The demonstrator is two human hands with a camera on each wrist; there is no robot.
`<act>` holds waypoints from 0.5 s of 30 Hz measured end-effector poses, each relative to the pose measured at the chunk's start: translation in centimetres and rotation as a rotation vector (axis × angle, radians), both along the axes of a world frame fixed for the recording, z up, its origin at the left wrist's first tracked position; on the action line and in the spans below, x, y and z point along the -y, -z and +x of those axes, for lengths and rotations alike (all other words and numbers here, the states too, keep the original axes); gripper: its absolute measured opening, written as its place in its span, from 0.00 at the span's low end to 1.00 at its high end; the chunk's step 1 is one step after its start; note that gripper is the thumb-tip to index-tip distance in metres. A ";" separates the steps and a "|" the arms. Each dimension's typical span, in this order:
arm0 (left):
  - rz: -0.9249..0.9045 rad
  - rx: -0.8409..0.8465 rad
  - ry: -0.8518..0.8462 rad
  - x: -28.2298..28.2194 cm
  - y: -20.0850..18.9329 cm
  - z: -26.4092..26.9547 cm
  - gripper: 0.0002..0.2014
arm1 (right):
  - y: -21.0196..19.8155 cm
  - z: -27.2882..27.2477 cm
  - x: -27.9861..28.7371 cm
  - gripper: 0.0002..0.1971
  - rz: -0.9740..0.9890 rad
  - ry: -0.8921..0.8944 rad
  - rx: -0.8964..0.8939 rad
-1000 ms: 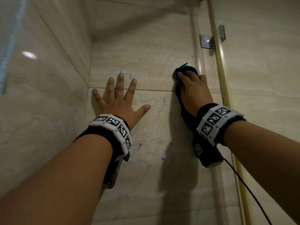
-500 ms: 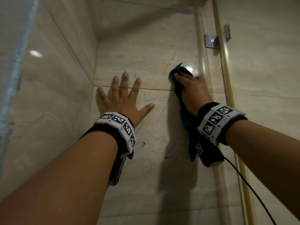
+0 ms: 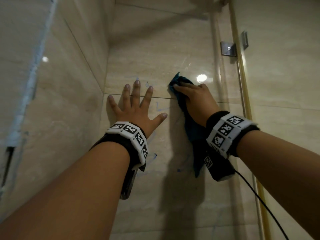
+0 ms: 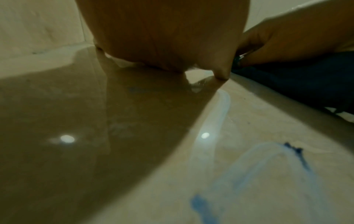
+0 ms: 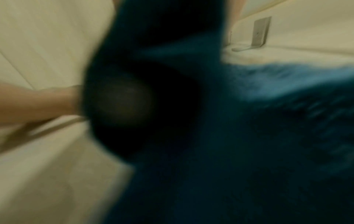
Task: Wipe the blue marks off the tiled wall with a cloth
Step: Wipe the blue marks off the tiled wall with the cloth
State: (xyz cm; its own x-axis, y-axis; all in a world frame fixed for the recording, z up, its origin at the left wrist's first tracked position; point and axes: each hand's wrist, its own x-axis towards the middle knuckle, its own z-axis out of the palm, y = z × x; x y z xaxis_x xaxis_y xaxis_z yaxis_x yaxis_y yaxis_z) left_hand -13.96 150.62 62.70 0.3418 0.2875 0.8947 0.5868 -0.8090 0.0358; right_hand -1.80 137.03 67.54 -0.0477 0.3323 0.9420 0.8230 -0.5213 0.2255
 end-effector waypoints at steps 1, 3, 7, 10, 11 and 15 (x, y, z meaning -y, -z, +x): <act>-0.001 -0.002 0.000 0.0 0.0 0.0 0.43 | -0.1 0.5 0.5 0.27 0.038 -0.011 -0.013; 0.000 -0.001 0.001 0.1 0.1 0.0 0.43 | -0.6 1.1 1.4 0.28 0.118 -0.029 -0.077; 0.005 0.007 0.004 0.0 0.1 0.1 0.43 | -1.3 0.4 1.4 0.30 0.110 0.054 -0.145; 0.010 0.013 0.001 -0.1 0.1 0.2 0.43 | -0.2 -0.5 0.5 0.31 0.042 0.084 -0.121; 0.011 0.016 0.003 -0.1 0.1 0.2 0.43 | 0.4 -0.6 0.3 0.31 0.024 0.083 -0.100; 0.019 0.020 0.007 -0.2 0.2 0.2 0.43 | 1.1 -0.1 0.7 0.29 0.013 0.053 -0.065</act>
